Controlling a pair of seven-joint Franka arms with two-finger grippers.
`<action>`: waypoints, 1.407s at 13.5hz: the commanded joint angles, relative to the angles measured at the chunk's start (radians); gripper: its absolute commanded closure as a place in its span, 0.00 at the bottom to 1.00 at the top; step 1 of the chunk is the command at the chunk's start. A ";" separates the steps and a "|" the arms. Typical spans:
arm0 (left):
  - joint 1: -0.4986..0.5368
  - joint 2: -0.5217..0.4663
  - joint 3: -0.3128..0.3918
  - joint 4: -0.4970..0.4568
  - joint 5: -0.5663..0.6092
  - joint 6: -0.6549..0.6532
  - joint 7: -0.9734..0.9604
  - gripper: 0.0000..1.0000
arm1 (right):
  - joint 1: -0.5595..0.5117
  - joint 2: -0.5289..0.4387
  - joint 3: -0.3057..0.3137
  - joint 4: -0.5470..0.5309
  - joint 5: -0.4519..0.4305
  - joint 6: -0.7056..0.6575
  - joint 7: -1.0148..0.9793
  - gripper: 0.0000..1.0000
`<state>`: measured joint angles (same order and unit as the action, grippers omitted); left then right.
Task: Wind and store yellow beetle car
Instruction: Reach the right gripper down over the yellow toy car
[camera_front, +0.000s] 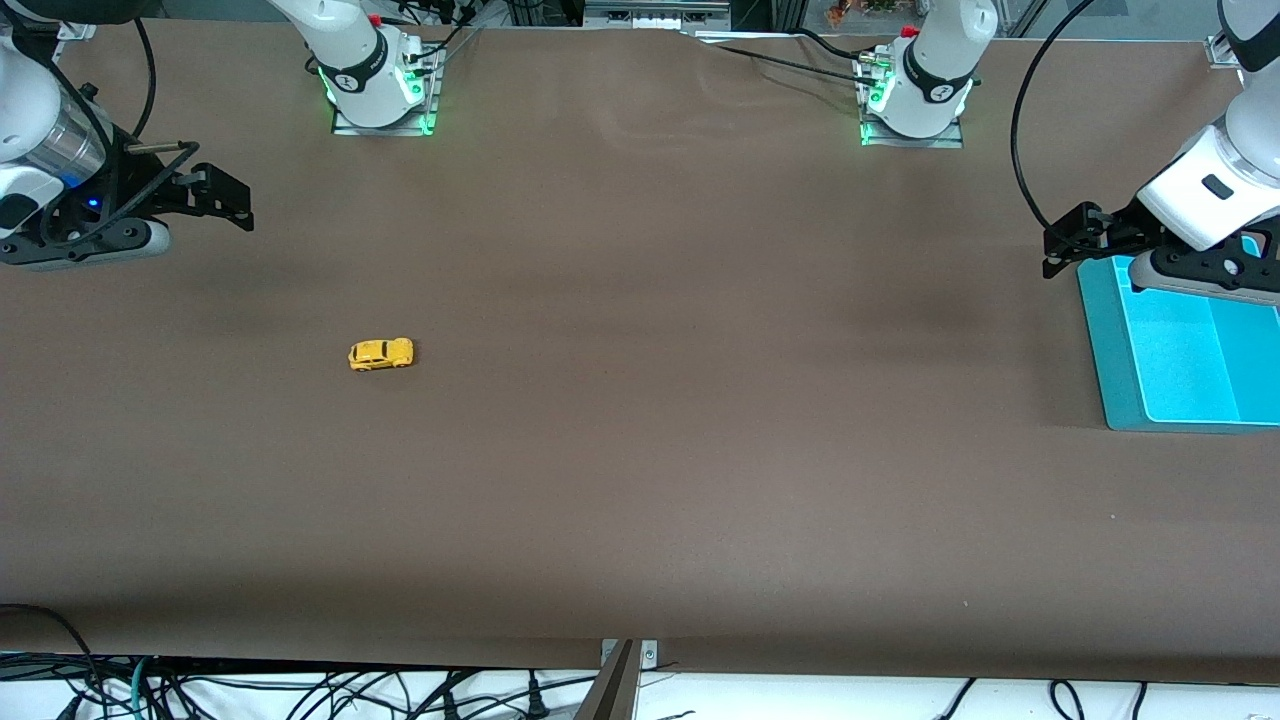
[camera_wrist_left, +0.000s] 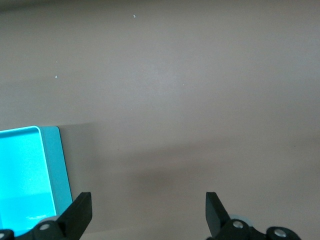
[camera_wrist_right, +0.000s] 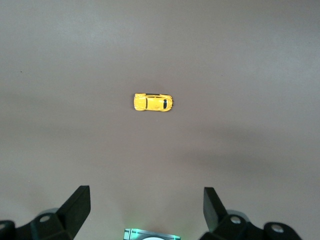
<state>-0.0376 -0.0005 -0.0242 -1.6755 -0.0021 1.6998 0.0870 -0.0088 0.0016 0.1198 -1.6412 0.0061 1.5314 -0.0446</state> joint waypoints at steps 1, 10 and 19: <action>-0.005 0.017 0.001 0.036 0.013 -0.025 0.000 0.00 | 0.007 -0.018 -0.012 -0.011 0.022 -0.016 -0.009 0.00; -0.005 0.017 0.001 0.036 0.013 -0.025 0.002 0.00 | 0.006 0.121 -0.015 -0.028 0.011 0.027 -0.239 0.00; -0.007 0.017 0.000 0.037 0.014 -0.025 0.008 0.00 | 0.004 0.215 -0.008 -0.475 0.009 0.718 -1.071 0.00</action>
<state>-0.0382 0.0006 -0.0257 -1.6738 -0.0021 1.6997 0.0870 -0.0077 0.2454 0.1134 -2.0062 0.0072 2.1404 -0.9555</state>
